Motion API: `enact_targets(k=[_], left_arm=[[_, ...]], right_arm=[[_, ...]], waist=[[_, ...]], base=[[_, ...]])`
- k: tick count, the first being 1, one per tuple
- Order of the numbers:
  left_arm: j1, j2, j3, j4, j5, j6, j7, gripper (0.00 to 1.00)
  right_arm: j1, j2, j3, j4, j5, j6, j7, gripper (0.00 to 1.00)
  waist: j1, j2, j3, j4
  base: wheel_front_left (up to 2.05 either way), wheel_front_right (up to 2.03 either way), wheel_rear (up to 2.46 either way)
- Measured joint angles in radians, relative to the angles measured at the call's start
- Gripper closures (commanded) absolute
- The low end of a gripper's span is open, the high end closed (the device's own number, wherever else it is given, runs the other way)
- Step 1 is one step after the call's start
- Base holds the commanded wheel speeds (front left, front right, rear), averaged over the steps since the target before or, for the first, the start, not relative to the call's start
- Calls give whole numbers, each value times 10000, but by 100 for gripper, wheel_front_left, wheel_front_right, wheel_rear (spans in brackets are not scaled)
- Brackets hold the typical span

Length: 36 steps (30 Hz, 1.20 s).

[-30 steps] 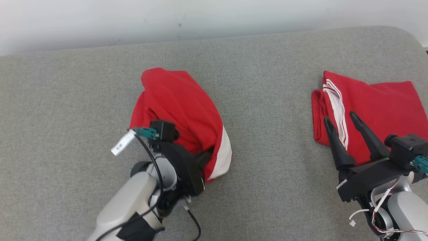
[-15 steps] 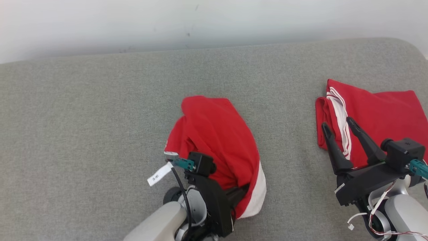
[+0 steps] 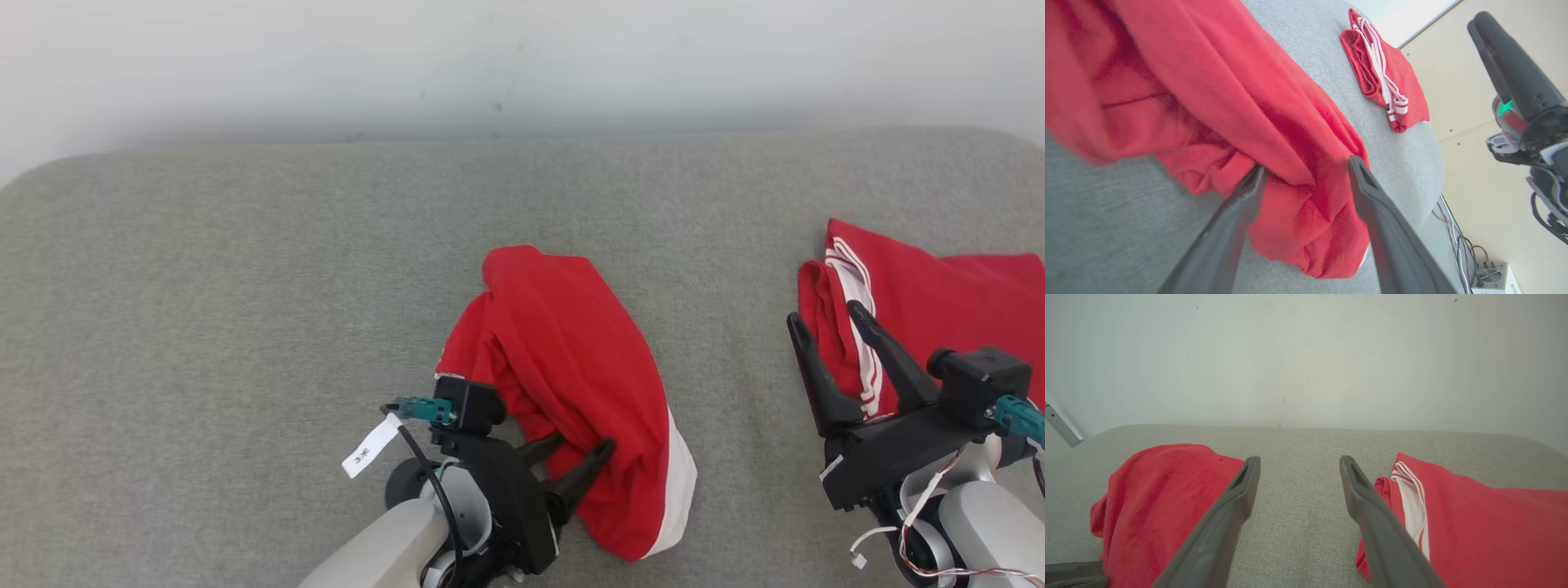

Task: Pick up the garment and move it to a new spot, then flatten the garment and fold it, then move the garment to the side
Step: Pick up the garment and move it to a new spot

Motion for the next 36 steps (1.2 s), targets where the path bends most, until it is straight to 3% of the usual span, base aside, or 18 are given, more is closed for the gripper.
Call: enact_targets(k=[7,16,36], left_arm=[[-28,105,67,627,564,33,-688,0],[-5,874,-84,955,1398,460,-1515,0],[-825,529,-17,2038,1756,476,-1996,0]], right_arm=[[240,136,144,320,48,67,-42,0],[365,441,472,343,109,157,-31,0],[176,479,600,272,96,199,130,0]], waist=[[0,0,-418,427],[-2,0,-919,816],[0,1,-401,-118]], base=[[0,0,0],[0,0,0],[0,0,0]])
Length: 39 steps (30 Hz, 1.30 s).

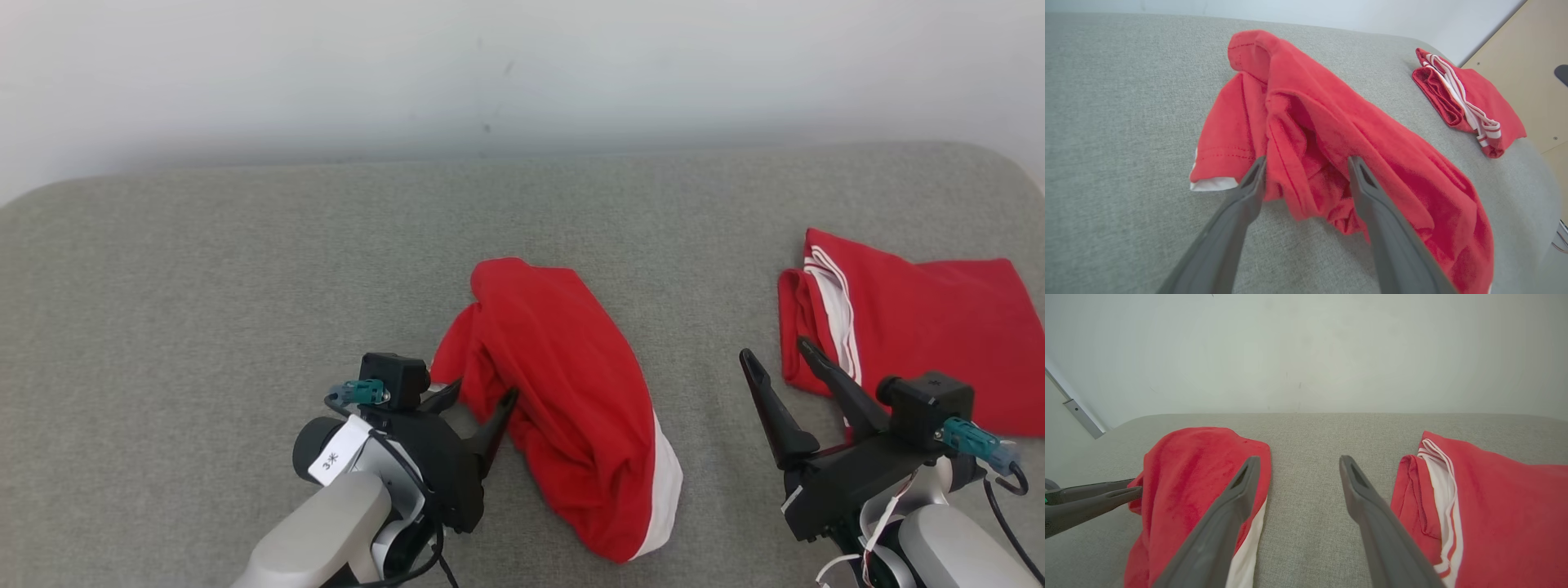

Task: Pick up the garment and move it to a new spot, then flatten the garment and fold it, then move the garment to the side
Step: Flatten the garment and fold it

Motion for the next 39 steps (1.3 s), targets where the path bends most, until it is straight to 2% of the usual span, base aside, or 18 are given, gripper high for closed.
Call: enact_targets(k=[1,2,3,8,14,21,30,35,39], left_arm=[[-40,-33,-2,104,0,-36,2,5],[-91,-77,-13,230,0,-35,21,91],[-142,-77,-71,345,8,-36,35,100],[-460,-77,-213,642,207,-109,0,100],[-1557,-148,-347,646,890,31,-616,100],[-1863,-531,-763,-253,1356,63,-1131,100],[-1157,-587,-1931,-1055,1544,-125,-1206,100],[-381,-489,-3020,-2433,1308,-297,-1039,100],[-279,-470,-2997,-3193,775,-299,-932,100]], right_arm=[[2,-6,-6,-2,-2,0,2,0],[1,-12,-10,-13,-2,0,2,0],[2,-19,-17,-29,-2,0,2,0],[10,-136,-234,-23,-2,-59,-46,0],[-12,-8,-130,79,-2,-58,-119,0],[-49,40,-25,201,-2,-40,-173,0],[4,81,-10,316,-2,0,-234,0],[42,-12,-146,311,0,-2,-276,0],[36,-88,-199,326,0,-13,-278,0]], waist=[[0,0,38,-49],[0,0,78,-99],[0,0,116,-146],[1,0,310,-296],[0,0,233,-219],[1,0,92,-240],[0,0,-61,-448],[0,0,-38,-512],[0,0,-28,-447]], base=[[0,0,0],[0,0,0],[0,0,0],[0,0,0],[0,0,0],[0,0,0],[0,0,0],[0,0,0],[0,0,0]])
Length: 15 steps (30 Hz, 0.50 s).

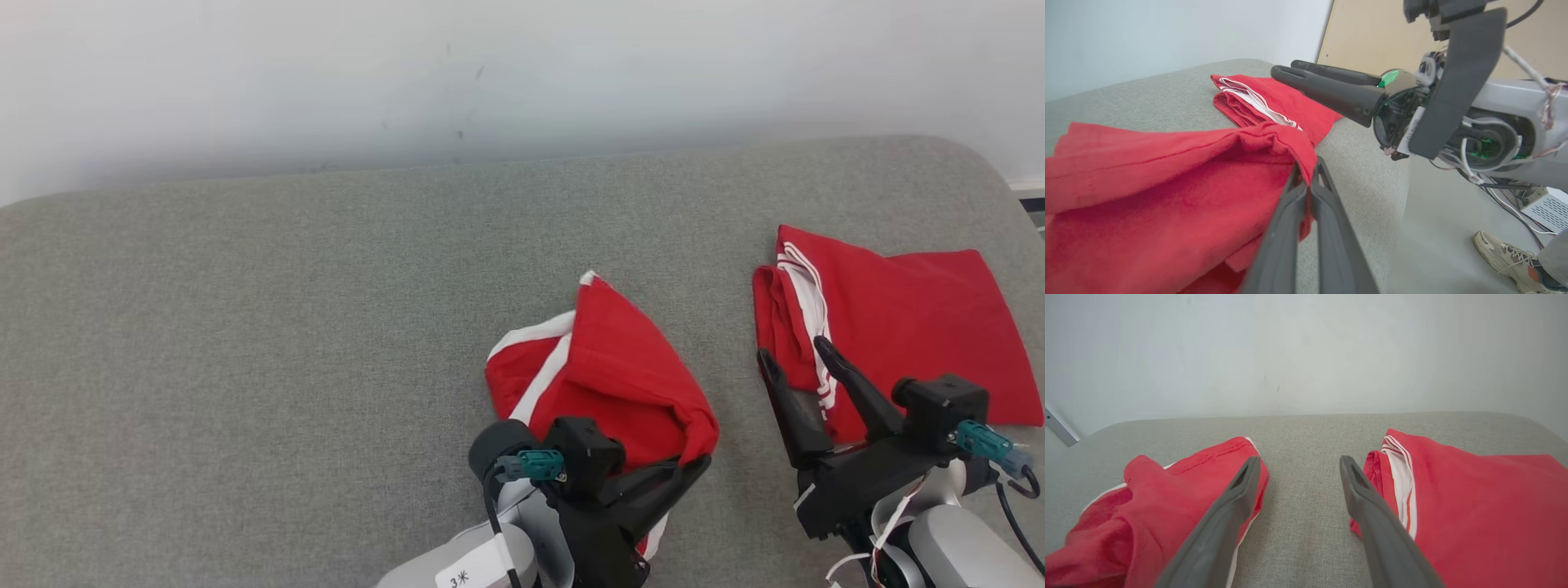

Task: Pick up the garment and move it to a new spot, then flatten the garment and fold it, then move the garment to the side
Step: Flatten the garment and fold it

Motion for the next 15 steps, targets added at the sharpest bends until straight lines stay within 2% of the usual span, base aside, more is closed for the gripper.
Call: enact_targets(k=[4,5,7,15], left_arm=[[60,6,6,-309,-224,-77,261,100],[71,0,4,-280,-245,-77,320,82],[82,15,17,-242,-336,-77,337,0],[-224,10,94,-155,-527,25,222,0]], right_arm=[[-104,38,125,-8,-6,13,4,0],[-144,56,165,-6,-15,27,6,0],[-252,104,205,-15,-19,46,8,0],[-260,35,140,23,-19,46,4,0]], waist=[[0,0,-9,76],[0,-1,-7,84],[0,0,4,93],[0,0,55,262]], base=[[0,0,0],[0,0,0],[0,0,0],[0,0,0]])
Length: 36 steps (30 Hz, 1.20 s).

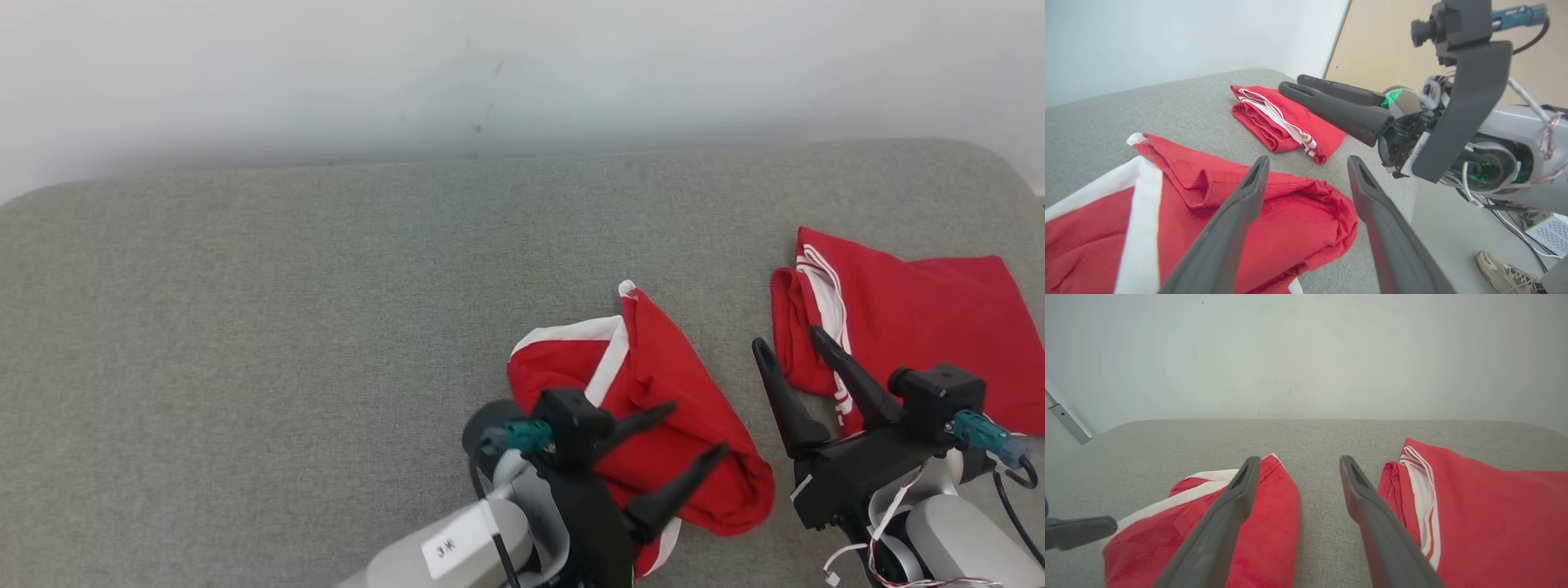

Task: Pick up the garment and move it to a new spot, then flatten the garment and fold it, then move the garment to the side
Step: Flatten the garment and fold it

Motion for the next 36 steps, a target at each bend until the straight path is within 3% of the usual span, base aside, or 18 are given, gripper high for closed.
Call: enact_targets(k=[8,18,24,33,36], left_arm=[[-90,40,709,897,-157,359,-322,0],[652,1053,1553,1367,-558,1037,-614,0],[1138,1289,1870,1281,-692,1235,-698,0],[1375,1289,2082,1068,-748,1367,-773,0],[1378,1239,2100,970,-746,1367,-773,0]], right_arm=[[-2,-38,117,-23,-8,150,19,0],[366,-25,606,-228,270,610,671,0],[944,8,924,-794,796,880,1080,0],[1286,4,1559,-1381,686,918,1678,0],[1242,-35,1749,-1348,293,786,1870,0]], waist=[[0,0,-155,384],[-1,0,-487,830],[0,0,-636,976],[-1,-1,-674,1247],[-1,-1,-647,1381]], base=[[0,0,0],[0,0,0],[0,0,0],[0,0,0],[0,0,0]])
